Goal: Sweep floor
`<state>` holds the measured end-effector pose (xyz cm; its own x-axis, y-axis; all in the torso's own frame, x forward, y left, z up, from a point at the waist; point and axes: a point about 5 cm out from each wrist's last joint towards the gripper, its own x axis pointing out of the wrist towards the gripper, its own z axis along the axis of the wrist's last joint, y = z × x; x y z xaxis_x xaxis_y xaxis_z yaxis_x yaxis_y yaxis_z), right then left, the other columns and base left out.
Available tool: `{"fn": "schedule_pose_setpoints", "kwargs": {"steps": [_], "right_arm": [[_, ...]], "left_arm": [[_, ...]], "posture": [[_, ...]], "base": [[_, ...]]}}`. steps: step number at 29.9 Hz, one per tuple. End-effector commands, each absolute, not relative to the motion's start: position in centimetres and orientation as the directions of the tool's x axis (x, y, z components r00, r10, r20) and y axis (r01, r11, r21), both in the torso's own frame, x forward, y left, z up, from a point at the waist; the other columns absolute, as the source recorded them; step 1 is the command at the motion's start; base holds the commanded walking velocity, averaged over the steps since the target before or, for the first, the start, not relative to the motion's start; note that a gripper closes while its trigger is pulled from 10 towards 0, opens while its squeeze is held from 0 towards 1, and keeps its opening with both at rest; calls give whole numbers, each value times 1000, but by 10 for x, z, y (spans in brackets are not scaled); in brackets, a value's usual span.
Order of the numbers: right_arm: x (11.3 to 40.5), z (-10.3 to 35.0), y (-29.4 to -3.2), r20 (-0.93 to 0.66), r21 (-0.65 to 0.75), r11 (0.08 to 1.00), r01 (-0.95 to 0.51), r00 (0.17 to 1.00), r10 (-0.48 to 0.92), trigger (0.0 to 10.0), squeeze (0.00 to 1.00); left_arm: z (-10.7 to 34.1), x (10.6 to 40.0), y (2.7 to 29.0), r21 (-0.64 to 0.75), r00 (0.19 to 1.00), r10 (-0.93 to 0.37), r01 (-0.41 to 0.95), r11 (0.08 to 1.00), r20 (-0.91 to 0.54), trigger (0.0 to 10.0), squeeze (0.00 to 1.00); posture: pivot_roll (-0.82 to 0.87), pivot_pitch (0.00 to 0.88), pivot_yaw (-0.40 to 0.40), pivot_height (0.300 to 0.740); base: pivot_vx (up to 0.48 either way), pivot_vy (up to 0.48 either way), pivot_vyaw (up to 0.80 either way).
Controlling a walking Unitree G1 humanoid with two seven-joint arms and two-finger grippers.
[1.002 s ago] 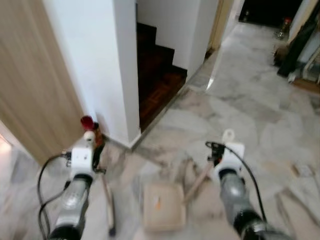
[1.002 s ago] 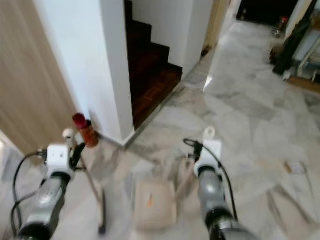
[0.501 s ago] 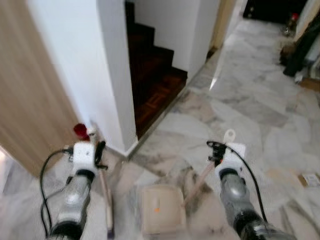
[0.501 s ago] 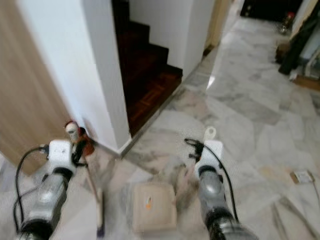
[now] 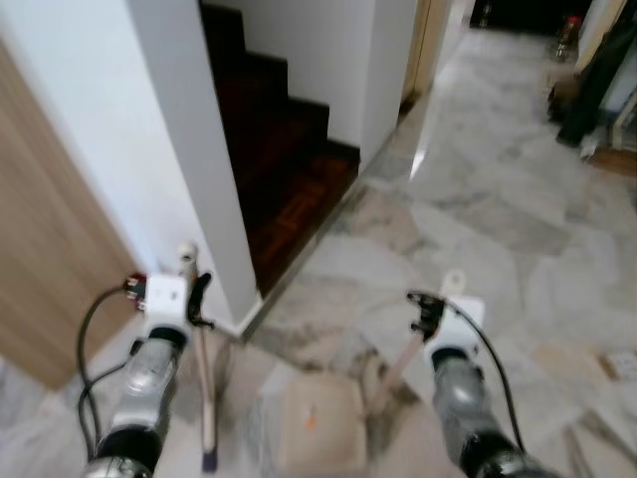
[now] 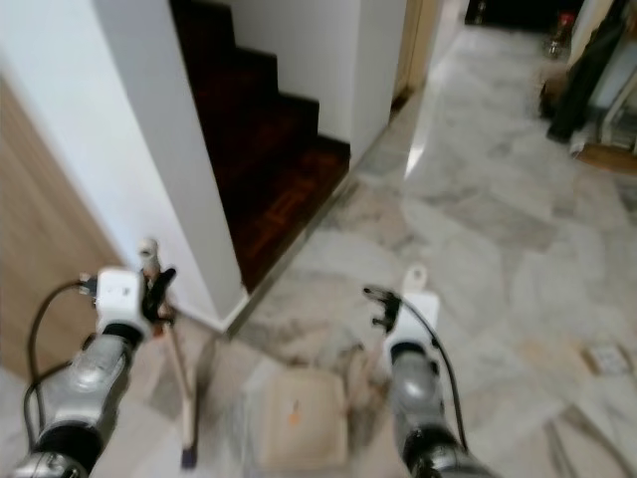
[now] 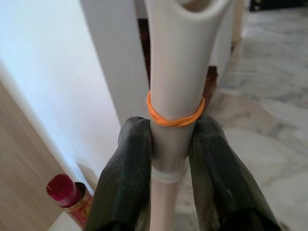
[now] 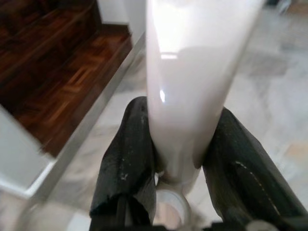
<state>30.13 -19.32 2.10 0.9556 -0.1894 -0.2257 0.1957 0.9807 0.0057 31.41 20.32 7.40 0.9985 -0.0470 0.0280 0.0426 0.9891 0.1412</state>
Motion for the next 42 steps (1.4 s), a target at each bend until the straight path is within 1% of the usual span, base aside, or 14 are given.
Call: {"fn": "schedule_pose_setpoints", "kwargs": {"steps": [1, 12, 28, 34, 42], "right_arm": [[314, 37, -186, -154, 16, 984, 175, 973, -171, 10000, 0], [317, 40, -183, -149, 9, 988, 154, 977, -151, 10000, 0], [318, 39, -182, -165, 13, 990, 142, 977, -138, 10000, 0], [318, 38, -180, -168, 16, 990, 138, 977, -134, 10000, 0], [318, 39, -180, -162, 11, 991, 135, 978, -131, 10000, 0]], "left_arm": [[79, 314, 211, 152, 998, -29, 20, 988, 52, 10000, 0], [76, 311, 212, 142, 999, -5, -2, 990, 49, 10000, 0], [75, 311, 210, 135, 999, -7, 0, 991, 48, 10000, 0], [75, 311, 209, 136, 999, -15, 8, 991, 46, 10000, 0], [75, 312, 207, 139, 999, -28, 22, 990, 45, 10000, 0]], "posture": [[117, 0, 13, 740], [116, 0, -11, 740], [118, 0, -19, 740], [119, 0, -17, 740], [114, 0, -13, 740]], "base": [[379, 0, 0], [377, 0, 0], [379, 0, 0], [377, 0, -786], [378, 0, 0]]}}
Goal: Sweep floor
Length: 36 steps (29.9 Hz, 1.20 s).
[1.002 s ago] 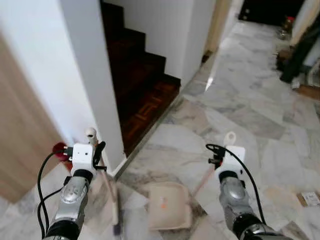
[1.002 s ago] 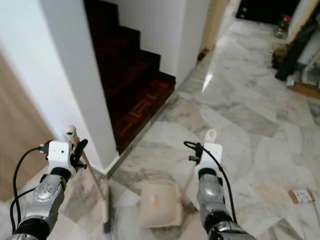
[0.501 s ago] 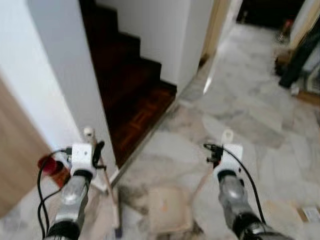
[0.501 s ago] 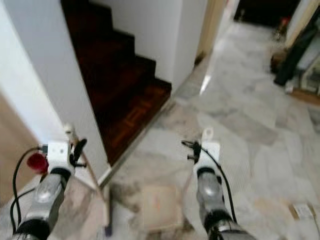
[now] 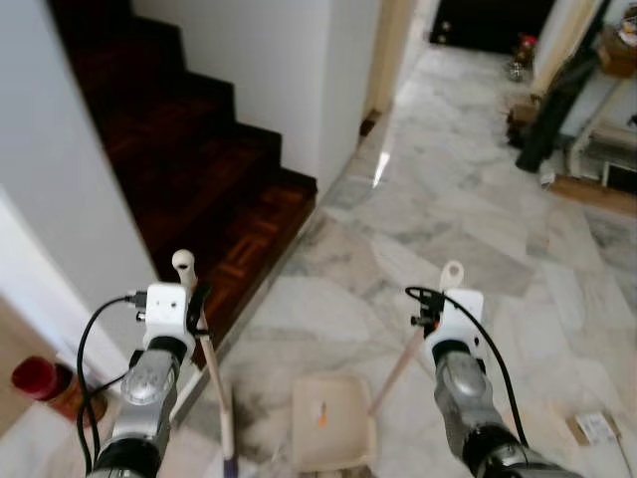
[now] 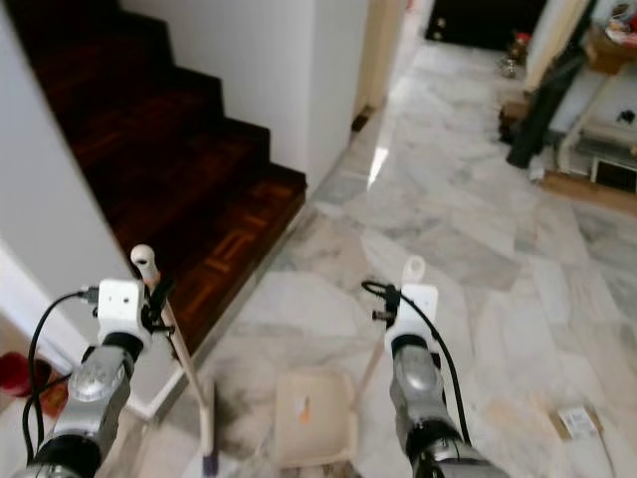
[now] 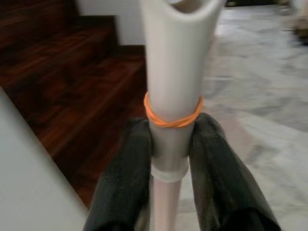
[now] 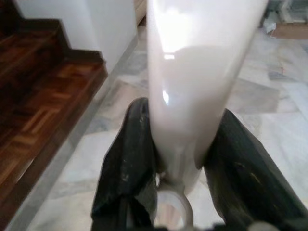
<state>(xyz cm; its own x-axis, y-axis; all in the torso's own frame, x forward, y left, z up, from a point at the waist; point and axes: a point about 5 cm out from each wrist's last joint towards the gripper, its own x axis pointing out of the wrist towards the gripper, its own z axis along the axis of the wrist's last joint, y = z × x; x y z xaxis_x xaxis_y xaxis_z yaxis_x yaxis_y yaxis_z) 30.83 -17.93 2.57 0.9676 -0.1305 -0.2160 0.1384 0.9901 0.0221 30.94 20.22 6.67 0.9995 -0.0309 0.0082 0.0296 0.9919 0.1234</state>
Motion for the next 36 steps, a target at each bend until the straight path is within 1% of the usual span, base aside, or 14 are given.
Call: {"fn": "schedule_pose_setpoints", "kwargs": {"steps": [1, 36], "right_arm": [[318, 39, -179, -162, 11, 991, 135, 978, -131, 10000, 0], [320, 40, -178, -161, 8, 991, 135, 978, -132, 10000, 0]], "left_arm": [[75, 312, 207, 140, 999, -29, 22, 990, 45, 10000, 0], [75, 311, 209, 132, 999, -7, 0, 991, 51, 10000, 0]], "posture": [[114, 0, -13, 740], [118, 0, -19, 740]], "base": [[375, 0, 0], [373, 0, 0]]}}
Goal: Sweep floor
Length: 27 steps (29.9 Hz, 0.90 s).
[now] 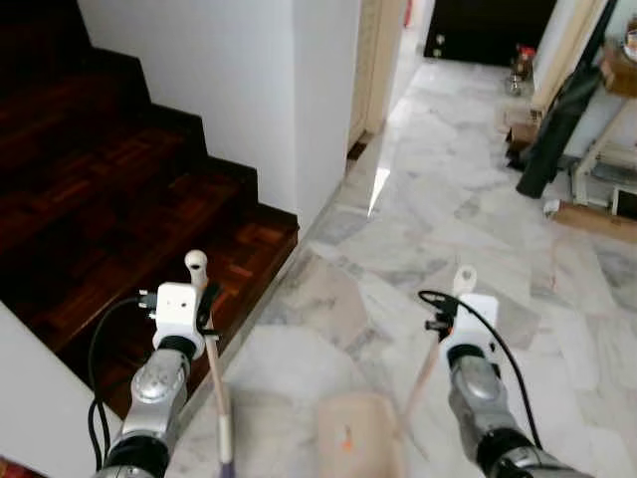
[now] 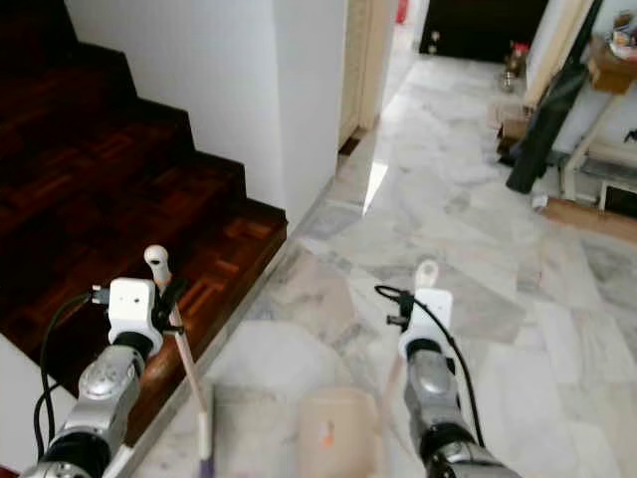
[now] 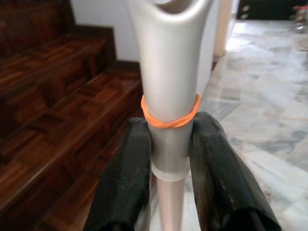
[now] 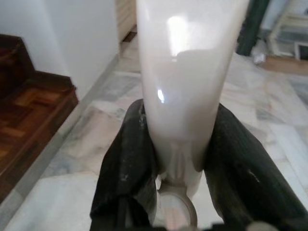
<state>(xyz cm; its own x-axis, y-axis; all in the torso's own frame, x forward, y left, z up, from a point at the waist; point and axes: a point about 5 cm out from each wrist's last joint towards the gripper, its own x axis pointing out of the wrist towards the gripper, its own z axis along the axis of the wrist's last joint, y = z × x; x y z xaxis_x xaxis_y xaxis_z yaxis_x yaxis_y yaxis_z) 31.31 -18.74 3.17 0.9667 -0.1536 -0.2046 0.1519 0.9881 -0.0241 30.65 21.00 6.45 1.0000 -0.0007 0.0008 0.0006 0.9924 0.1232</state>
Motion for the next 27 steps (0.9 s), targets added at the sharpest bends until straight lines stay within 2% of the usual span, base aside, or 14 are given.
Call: {"fn": "schedule_pose_setpoints", "kwargs": {"steps": [1, 27], "right_arm": [[320, 40, -178, -161, 8, 991, 134, 978, -131, 10000, 0], [319, 41, -184, -162, 3, 988, 156, 975, -153, 10000, 0]], "left_arm": [[75, 311, 209, 132, 999, -7, 0, 991, 51, 10000, 0], [76, 313, 206, 133, 999, -15, 8, 991, 51, 10000, 0]], "posture": [[117, 0, -19, 740], [114, 0, -18, 740]], "base": [[368, 0, 0], [344, 0, 0]]}}
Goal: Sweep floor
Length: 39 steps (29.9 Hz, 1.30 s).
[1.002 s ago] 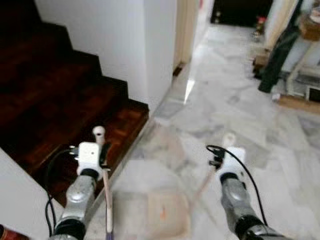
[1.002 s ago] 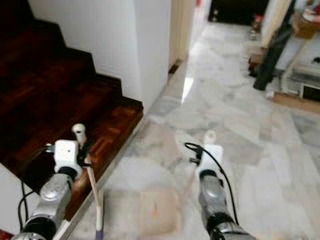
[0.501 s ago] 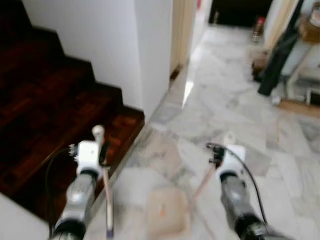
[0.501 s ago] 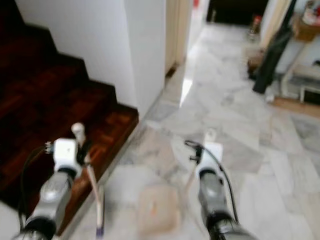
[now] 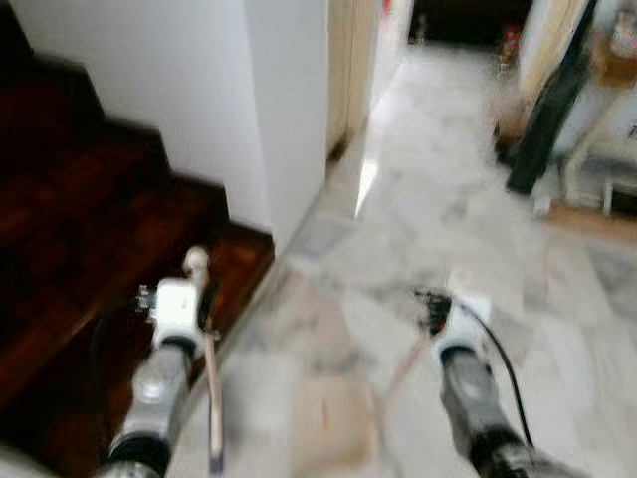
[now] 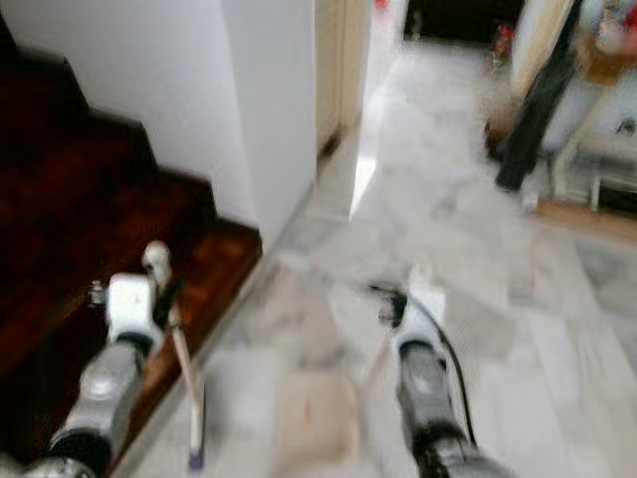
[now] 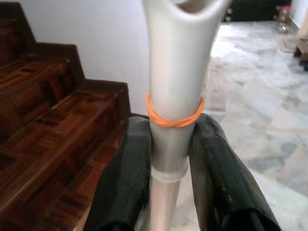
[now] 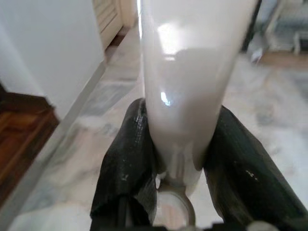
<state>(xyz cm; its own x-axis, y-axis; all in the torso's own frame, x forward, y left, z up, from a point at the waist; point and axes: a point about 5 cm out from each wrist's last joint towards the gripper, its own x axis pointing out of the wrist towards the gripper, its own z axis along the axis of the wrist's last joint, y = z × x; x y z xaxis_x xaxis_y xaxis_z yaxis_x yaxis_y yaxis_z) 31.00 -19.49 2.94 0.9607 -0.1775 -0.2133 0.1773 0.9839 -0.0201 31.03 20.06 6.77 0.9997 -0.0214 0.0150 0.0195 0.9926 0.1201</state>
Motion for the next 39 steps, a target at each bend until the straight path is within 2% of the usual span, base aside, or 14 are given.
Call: {"fn": "schedule_pose_setpoints", "kwargs": {"steps": [1, 12, 18, 39], "right_arm": [[319, 41, -184, -162, 3, 988, 156, 975, -153, 10000, 0], [320, 42, -186, -159, 2, 988, 155, 975, -153, 10000, 0], [319, 40, -185, -172, 4, 988, 153, 974, -150, 10000, 0], [320, 40, -188, -174, 2, 987, 162, 972, -159, 10000, 0]], "left_arm": [[76, 313, 206, 133, 999, -15, 8, 991, 51, 10000, 0], [75, 314, 205, 134, 999, -22, 15, 991, 49, 10000, 0], [76, 314, 205, 130, 998, -23, 15, 991, 60, 10000, 0], [76, 314, 202, 126, 998, -29, 21, 992, 58, 10000, 0]], "posture": [[114, 0, -18, 740], [106, 0, -18, 740], [106, 0, -17, 740], [106, 0, -20, 740]], "base": [[326, 0, 0], [323, 0, 0], [0, 0, 0], [0, 0, -772]]}}
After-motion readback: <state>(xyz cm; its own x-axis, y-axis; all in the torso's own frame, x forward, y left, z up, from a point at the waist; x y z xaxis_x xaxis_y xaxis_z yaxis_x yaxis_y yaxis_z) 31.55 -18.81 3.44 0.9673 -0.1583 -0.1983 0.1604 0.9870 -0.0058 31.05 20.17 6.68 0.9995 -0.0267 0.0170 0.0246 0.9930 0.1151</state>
